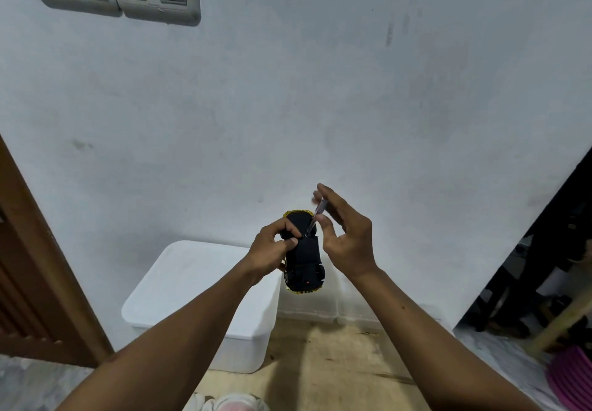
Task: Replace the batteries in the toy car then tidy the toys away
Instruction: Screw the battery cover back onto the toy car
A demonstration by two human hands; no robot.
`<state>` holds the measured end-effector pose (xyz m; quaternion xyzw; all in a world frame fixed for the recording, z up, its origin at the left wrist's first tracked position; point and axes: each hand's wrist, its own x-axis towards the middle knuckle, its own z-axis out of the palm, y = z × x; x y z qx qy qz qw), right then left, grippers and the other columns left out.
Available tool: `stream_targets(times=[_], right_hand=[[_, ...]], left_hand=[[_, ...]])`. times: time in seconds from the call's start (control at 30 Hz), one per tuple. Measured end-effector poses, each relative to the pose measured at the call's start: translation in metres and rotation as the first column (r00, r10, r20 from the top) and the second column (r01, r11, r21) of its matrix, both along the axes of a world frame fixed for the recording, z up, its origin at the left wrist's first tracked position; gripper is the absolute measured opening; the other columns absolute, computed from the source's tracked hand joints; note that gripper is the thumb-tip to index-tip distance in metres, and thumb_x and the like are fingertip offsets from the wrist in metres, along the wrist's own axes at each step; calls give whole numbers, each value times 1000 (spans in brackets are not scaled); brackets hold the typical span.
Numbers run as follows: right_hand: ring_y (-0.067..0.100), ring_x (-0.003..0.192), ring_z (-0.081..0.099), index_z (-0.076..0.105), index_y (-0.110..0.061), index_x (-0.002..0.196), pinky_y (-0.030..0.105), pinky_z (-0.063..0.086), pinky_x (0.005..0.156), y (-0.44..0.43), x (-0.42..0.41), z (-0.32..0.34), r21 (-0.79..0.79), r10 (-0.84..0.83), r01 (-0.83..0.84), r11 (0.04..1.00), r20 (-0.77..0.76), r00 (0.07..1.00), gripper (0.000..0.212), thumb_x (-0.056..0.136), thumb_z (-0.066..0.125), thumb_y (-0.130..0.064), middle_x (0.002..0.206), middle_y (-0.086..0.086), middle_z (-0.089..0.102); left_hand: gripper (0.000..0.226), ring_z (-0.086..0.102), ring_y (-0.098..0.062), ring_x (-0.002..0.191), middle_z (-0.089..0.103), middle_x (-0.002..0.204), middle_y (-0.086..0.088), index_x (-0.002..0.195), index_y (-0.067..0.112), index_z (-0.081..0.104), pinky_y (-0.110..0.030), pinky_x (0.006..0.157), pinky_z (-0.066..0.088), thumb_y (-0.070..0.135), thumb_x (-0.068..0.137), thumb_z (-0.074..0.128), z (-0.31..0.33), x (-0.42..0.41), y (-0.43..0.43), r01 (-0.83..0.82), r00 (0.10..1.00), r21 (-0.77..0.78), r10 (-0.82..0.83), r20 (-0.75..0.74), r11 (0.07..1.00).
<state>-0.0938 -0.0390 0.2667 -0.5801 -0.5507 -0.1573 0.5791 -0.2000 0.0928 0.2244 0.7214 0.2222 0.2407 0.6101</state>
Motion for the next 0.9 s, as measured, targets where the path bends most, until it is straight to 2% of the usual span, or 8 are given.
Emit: stream_targets(times=[0.1,0.17,0.33,0.57,0.67,0.77,0.83,0.9], right_hand=[[16,93,69,63,-6,127,38,60,83,3,-1,-1,45,-15,13,999,35,999,48,83,70,12,95,2,67],[16,87,68,65,-7,124,38,60,80,6,-3,0,62,-34,30,998,69,997,46,82,75,6,94,0,66],[15,101,71,61,-12,128,36,59,87,5,-6,-2,77,-17,12,997,66,998,46,86,70,5,113,2,70],[13,84,72,59,-22,121,30,61,79,6,-4,1,76,-69,76,994,-94,993,46,83,78,-3,90,-1,71],[15,86,72,54,-23,129,26,60,80,7,-1,3,77,-74,80,994,-77,994,54,85,75,0,92,2,71],[15,92,72,57,-18,126,28,60,85,6,2,4,101,-25,27,995,-24,999,51,84,74,5,100,0,71],[14,99,72,57,-17,125,31,59,87,6,2,3,89,20,-16,996,-39,999,49,85,70,9,108,-2,70],[14,97,72,58,-19,123,33,61,82,7,3,3,73,20,-14,997,-84,996,49,86,68,10,103,-3,70]], left_hand=[[16,61,-25,79,56,98,-7,91,16,61,-38,59,56,3,93,53,1,1,-1,4,1000,4,-4,4,1000],[15,62,-26,81,55,98,-6,91,16,61,-38,59,57,4,93,53,2,2,-2,8,1000,9,-8,2,1000],[18,64,-29,85,56,100,-8,88,19,60,-37,58,57,4,94,53,7,4,-2,16,1000,-2,-15,21,1000],[17,59,-25,76,55,98,-8,90,15,61,-37,58,56,1,94,52,3,1,6,-17,1000,-13,17,-3,1000],[17,58,-25,76,55,97,-7,90,15,61,-37,59,56,1,94,52,3,3,6,-7,1000,-17,7,-3,1000],[16,58,-26,76,55,96,-7,90,15,61,-40,60,56,2,94,52,3,3,7,-2,1000,-17,2,-7,1000],[17,57,-26,75,54,95,-7,89,16,61,-39,60,55,2,93,52,3,4,10,-7,1000,-27,6,-4,1000],[18,56,-26,74,54,95,-7,89,16,61,-38,59,54,1,93,52,2,4,11,-9,1000,-34,8,-5,999]])
